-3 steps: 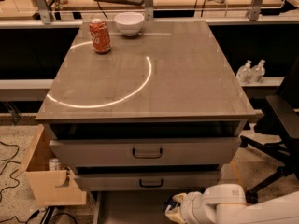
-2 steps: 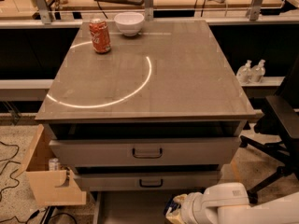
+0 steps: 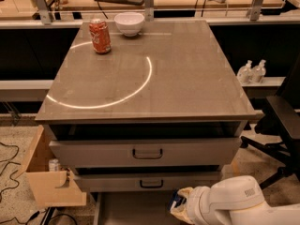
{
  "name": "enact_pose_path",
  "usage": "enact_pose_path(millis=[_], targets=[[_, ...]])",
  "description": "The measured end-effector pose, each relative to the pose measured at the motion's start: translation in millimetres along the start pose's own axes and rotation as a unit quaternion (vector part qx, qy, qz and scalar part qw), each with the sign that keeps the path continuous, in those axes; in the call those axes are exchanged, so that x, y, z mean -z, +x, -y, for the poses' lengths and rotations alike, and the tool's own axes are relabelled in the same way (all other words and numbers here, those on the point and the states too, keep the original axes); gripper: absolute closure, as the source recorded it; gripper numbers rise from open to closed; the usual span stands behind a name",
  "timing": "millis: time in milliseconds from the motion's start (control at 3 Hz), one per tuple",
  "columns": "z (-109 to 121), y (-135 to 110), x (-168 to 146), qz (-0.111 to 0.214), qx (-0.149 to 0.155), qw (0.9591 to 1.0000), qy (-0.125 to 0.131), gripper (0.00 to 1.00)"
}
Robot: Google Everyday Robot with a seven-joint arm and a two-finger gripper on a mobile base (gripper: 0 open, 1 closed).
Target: Pick rxbar blueberry from bottom drawer and place on counter
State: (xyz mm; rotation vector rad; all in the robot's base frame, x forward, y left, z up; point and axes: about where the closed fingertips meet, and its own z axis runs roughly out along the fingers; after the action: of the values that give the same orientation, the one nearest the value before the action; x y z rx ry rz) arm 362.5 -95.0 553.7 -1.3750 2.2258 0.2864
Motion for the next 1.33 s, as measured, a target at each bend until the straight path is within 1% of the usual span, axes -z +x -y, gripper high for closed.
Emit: enact_pose_path(millis=[333, 667, 1000, 1333], targets=[[18, -22, 16, 0.023, 0.031, 0.9992, 0.008, 1.00], [36, -48, 35, 0.052, 0.067, 0.9963, 0.015, 1.00], [49, -67, 60, 0.067, 0.083, 0.9937, 0.033, 1.00], [55, -80, 91, 0.070, 0.117, 0.9885, 0.066, 1.00]])
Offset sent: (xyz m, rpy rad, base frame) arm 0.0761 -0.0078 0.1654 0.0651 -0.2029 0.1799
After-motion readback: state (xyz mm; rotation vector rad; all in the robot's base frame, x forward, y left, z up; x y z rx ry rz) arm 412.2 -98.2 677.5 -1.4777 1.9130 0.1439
